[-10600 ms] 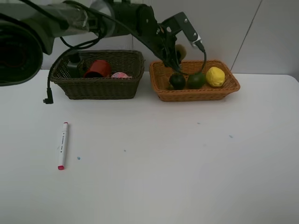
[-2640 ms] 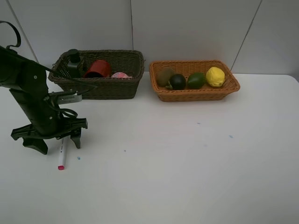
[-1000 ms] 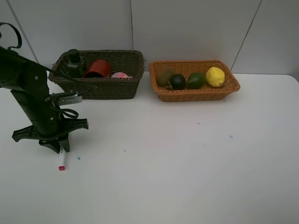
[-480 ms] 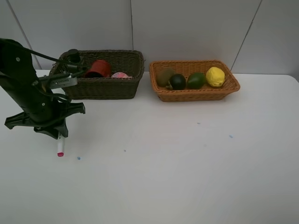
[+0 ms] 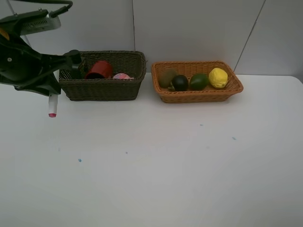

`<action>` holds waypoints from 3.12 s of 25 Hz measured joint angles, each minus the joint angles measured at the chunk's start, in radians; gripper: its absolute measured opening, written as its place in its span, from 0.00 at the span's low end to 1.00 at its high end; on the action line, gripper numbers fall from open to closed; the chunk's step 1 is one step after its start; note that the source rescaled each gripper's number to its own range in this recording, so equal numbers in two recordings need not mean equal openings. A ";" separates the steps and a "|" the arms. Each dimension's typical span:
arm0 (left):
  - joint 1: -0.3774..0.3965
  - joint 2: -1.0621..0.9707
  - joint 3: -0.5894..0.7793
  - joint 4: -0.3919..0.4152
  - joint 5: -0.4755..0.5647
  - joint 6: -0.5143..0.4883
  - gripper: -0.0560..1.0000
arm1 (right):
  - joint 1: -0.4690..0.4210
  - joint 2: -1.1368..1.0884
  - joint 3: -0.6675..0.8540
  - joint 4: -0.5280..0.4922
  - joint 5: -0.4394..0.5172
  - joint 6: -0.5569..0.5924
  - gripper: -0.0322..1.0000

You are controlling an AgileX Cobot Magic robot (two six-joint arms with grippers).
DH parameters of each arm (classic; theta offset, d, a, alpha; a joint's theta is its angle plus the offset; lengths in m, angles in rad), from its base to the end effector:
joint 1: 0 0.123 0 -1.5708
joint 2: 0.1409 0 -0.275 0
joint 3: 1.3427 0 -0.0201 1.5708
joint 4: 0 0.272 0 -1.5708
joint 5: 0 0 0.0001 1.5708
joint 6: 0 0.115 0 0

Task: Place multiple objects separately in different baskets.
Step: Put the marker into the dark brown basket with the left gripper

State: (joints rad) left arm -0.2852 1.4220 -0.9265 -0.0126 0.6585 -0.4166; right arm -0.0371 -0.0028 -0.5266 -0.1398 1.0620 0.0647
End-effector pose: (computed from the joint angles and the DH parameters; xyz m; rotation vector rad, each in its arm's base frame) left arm 0.2981 -0.0883 0.2077 -0.1853 2.6544 -0.2483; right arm 0.0405 -0.0155 0.2857 0.1113 2.0086 -0.1488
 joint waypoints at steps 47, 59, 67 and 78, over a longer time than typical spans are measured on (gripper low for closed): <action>-0.070 0.802 -0.714 0.024 -0.248 0.564 0.08 | 0.000 0.000 0.000 0.000 0.000 0.000 0.99; -0.070 0.802 -0.714 0.013 -0.221 0.545 0.09 | 0.000 0.000 0.000 0.000 0.000 0.000 0.99; -0.072 0.802 -0.714 0.013 -0.277 0.538 0.96 | 0.000 0.000 0.000 0.000 0.000 0.000 0.99; -0.078 0.802 -0.714 0.013 -0.295 0.538 1.00 | 0.000 0.000 0.000 0.000 0.000 0.000 0.99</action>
State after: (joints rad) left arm -0.3632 2.2240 -1.6404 0.0000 0.3636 0.1216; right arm -0.0371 -0.0028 -0.5266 -0.1399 1.0620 0.0647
